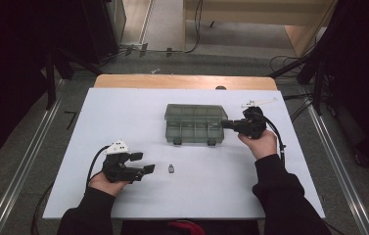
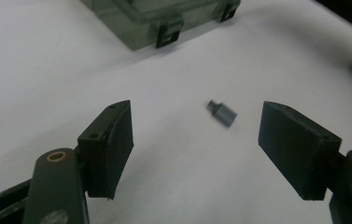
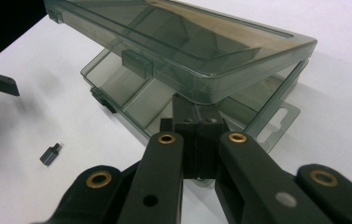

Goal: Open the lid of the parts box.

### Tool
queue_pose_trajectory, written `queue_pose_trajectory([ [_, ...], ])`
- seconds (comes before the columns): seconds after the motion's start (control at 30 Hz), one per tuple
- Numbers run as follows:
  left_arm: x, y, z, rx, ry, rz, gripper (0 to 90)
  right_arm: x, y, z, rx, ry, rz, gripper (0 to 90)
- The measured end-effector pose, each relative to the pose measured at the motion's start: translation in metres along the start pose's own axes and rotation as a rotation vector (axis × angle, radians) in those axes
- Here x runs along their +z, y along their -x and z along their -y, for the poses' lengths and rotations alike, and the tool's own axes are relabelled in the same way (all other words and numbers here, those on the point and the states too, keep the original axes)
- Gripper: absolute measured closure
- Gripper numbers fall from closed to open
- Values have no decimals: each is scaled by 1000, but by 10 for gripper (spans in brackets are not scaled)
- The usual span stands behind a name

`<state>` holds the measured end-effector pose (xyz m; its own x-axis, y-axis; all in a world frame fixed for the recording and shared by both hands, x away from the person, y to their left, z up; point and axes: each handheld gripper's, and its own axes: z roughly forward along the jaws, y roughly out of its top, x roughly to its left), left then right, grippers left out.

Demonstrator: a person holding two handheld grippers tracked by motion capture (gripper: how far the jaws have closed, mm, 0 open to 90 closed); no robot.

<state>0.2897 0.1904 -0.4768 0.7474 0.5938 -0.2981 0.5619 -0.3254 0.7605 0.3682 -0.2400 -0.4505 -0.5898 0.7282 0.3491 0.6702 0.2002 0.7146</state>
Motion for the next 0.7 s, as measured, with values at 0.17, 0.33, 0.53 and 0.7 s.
queue_pose_trajectory([
  [0.17, 0, 2, -6, 31, -9, -12, 263, 1, 2, -1, -1, 2, -4, 880],
  [0.33, 2, -2, -15, 8, -12, 1, 262, 2, 1, -2, 1, -2, -8, 881],
  [0.53, 4, -6, -23, 1, -23, -7, 263, 2, 1, -2, 4, -2, -16, 880],
  [0.7, 7, -8, -31, 5, -29, -12, 262, 2, 1, -4, 0, -2, -14, 880],
])
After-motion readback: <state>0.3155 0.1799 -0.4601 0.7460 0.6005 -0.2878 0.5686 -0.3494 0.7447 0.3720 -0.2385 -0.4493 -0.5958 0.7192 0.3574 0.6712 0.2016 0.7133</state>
